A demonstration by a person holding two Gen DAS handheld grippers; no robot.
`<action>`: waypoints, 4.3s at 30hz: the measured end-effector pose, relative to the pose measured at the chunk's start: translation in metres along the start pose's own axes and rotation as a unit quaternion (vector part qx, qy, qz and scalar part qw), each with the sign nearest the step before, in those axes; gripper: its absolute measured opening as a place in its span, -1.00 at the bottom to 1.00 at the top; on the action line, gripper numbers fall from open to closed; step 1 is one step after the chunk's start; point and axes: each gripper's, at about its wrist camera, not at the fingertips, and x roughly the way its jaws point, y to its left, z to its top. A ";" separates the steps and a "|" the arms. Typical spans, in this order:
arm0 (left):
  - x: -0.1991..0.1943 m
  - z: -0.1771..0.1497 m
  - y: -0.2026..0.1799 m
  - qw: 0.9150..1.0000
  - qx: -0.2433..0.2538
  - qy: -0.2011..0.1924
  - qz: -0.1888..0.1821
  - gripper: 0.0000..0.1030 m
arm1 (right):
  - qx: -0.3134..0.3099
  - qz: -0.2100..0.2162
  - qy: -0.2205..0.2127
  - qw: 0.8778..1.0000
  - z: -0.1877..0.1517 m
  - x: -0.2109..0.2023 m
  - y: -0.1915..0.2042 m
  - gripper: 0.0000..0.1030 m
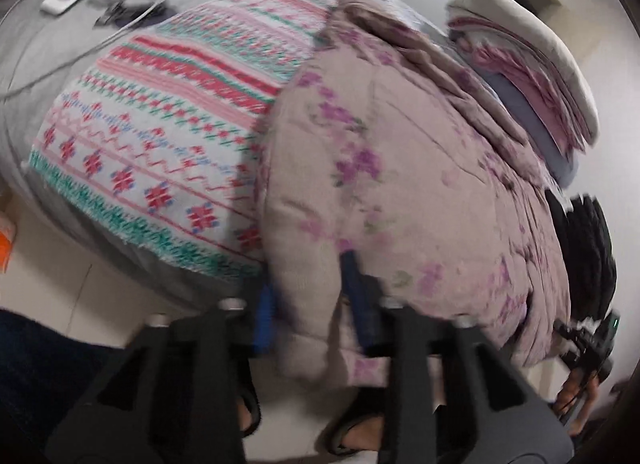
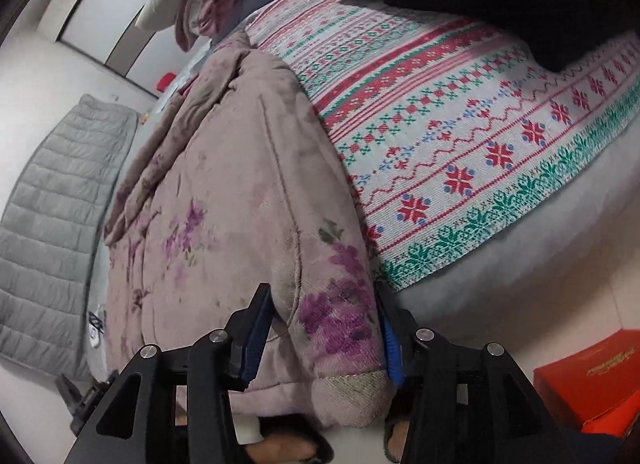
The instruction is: Fold large clothes
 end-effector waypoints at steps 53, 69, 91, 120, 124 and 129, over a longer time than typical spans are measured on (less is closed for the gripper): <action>0.117 0.363 -0.081 0.979 -0.182 0.008 -0.095 0.20 | 0.058 0.084 -0.108 0.989 0.360 0.125 0.159 -0.02; 0.191 0.335 -0.123 0.996 0.056 0.024 0.060 0.09 | -0.245 -0.088 -0.072 0.963 0.350 0.219 0.211 0.07; 0.205 0.457 -0.184 0.973 0.044 -0.131 0.183 -0.74 | -0.112 -0.089 -0.245 0.959 0.444 0.179 0.246 -0.78; 0.134 0.376 -0.123 0.991 -0.060 -0.107 0.059 0.23 | 0.033 -0.031 -0.144 0.989 0.381 0.163 0.175 0.49; 0.117 0.309 -0.164 0.998 0.004 -0.060 0.026 0.25 | 0.030 -0.001 -0.097 0.995 0.314 0.143 0.177 0.49; 0.120 0.251 -0.219 0.998 0.057 -0.031 -0.003 0.28 | -0.051 -0.015 -0.091 0.994 0.257 0.129 0.214 0.49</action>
